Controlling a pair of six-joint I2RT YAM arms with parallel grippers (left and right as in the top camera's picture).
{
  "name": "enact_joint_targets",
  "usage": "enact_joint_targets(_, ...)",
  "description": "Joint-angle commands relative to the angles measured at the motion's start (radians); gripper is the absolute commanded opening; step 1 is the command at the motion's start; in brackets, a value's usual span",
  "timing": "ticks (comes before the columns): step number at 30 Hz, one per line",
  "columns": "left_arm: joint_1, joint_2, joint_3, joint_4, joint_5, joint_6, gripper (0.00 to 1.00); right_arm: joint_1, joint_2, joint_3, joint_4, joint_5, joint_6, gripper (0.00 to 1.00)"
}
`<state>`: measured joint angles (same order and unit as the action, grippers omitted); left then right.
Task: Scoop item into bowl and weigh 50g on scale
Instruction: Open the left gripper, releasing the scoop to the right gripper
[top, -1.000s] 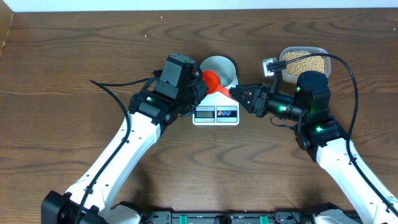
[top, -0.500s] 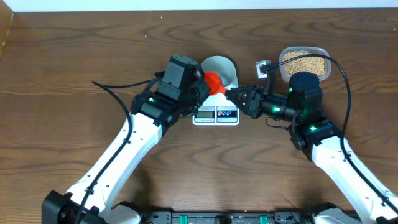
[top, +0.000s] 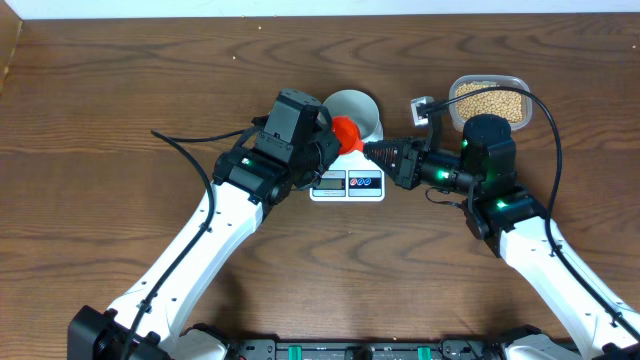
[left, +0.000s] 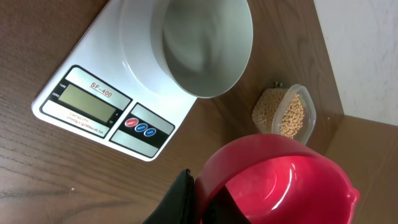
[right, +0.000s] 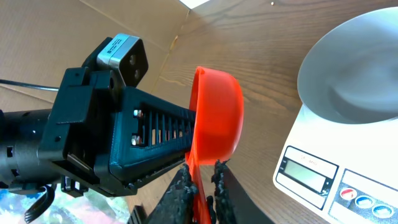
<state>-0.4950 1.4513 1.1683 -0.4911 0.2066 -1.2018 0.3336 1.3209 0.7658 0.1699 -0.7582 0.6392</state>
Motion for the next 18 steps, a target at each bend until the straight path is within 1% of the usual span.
enact_joint_targets(1,-0.002,0.002,0.006,-0.003,-0.005,-0.004,0.07,0.009,0.000,0.017,0.002,0.008,-0.004,0.08)
enact_joint_targets(4,-0.002,0.002,0.006,-0.006,-0.005,-0.004,0.07,0.008,0.000,0.017,0.002,0.008,-0.004,0.01)
enact_joint_targets(6,-0.002,0.002,0.006,-0.008,-0.006,-0.004,0.08,0.008,0.000,0.017,0.002,0.008,-0.004,0.01)
enact_joint_targets(9,-0.002,0.002,0.006,-0.018,-0.006,-0.005,0.33,0.008,0.000,0.017,0.002,0.008,-0.004,0.01)
enact_joint_targets(12,-0.002,0.002,0.006,-0.021,-0.007,-0.004,0.50,0.008,0.000,0.017,0.002,0.009,-0.004,0.01)
enact_joint_targets(15,-0.002,0.002,0.006,-0.022,-0.011,-0.004,0.57,0.008,0.000,0.017,-0.005,0.022,-0.004,0.01)
enact_joint_targets(18,-0.002,0.002,0.006,-0.028,-0.014,-0.004,0.59,0.008,0.000,0.017,-0.031,0.058,-0.004,0.01)
